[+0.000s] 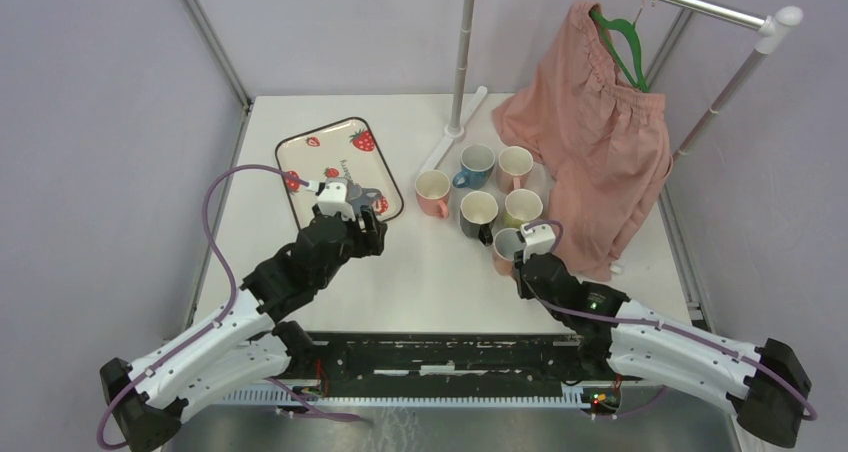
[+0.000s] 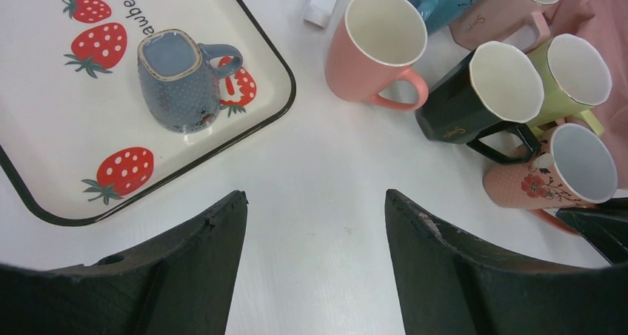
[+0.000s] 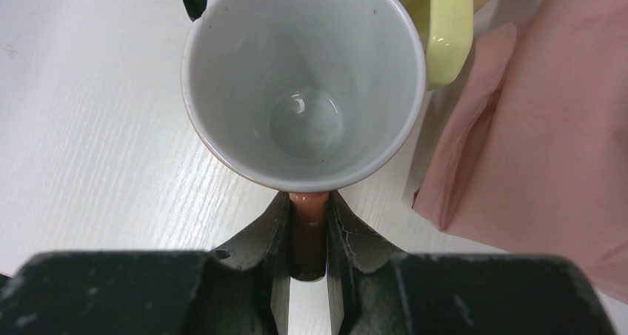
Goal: Turn the mug right side up
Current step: Place the cup at the center of the board.
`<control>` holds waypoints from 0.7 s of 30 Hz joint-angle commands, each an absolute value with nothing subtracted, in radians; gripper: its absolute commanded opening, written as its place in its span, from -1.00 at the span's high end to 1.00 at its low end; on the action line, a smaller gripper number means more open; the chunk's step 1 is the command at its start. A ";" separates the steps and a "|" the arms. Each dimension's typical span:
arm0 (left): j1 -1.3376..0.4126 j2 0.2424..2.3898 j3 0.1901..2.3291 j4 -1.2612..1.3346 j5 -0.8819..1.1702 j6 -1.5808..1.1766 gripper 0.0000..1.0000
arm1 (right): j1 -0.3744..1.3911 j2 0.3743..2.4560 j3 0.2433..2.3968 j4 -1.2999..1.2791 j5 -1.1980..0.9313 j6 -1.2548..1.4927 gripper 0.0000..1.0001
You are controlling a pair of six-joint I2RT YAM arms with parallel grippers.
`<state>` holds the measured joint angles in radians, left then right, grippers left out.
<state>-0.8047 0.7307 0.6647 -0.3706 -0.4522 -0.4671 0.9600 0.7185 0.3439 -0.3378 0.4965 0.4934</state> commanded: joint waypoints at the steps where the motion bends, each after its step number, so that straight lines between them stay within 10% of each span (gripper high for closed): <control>1: -0.807 0.733 0.665 -0.347 -0.463 -0.451 -0.50 | 0.962 0.730 0.349 -0.210 0.545 0.476 1.00; 21: -0.807 0.733 0.663 -0.347 -0.456 -0.453 -0.50 | 0.961 0.871 0.350 -0.065 0.586 0.452 0.80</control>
